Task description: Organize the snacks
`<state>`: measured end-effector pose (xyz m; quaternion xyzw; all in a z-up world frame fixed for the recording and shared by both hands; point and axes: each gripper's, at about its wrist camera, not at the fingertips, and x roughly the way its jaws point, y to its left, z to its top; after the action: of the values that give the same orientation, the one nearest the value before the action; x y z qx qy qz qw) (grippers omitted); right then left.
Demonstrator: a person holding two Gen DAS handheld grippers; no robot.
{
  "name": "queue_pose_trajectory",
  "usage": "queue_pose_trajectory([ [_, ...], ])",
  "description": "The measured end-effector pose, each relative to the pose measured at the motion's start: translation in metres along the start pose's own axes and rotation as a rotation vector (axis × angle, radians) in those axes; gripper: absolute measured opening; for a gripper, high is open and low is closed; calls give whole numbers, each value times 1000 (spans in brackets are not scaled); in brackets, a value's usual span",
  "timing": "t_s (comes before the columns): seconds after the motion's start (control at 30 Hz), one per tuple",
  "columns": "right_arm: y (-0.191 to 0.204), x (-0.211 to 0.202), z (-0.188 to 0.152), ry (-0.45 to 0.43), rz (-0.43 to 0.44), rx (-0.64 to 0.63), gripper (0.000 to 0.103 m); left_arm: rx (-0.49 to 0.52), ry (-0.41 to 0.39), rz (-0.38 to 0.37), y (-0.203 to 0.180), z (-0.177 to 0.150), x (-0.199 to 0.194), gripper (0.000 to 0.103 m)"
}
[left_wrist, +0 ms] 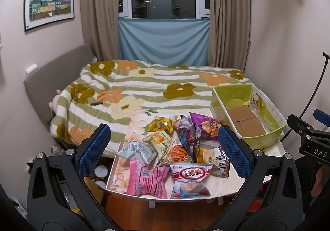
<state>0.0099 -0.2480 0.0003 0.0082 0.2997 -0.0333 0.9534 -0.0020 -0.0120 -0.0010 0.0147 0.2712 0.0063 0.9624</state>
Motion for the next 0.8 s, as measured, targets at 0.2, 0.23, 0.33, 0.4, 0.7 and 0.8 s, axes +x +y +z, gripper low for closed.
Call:
queue_pose_trajectory([
  [0.2, 0, 0, 0, 1, 1, 1, 103, 0, 0, -3, 0, 0, 0, 103],
  [0.23, -1, 0, 0, 2, 2, 0, 103, 0, 0, -2, 0, 0, 0, 103],
  [0.33, 0, -2, 0, 2, 2, 0, 103, 0, 1, -3, 0, -1, 0, 103],
  [0.4, 0, -2, 0, 1, 1, 1, 103, -1, 1, -3, -1, -1, 0, 103],
  [0.7, 1, -2, 0, 4, 5, 2, 103, 1, 3, 0, -2, -3, -1, 103],
  [0.8, 1, -2, 0, 4, 6, 2, 103, -4, 2, -3, -1, -2, -1, 103],
])
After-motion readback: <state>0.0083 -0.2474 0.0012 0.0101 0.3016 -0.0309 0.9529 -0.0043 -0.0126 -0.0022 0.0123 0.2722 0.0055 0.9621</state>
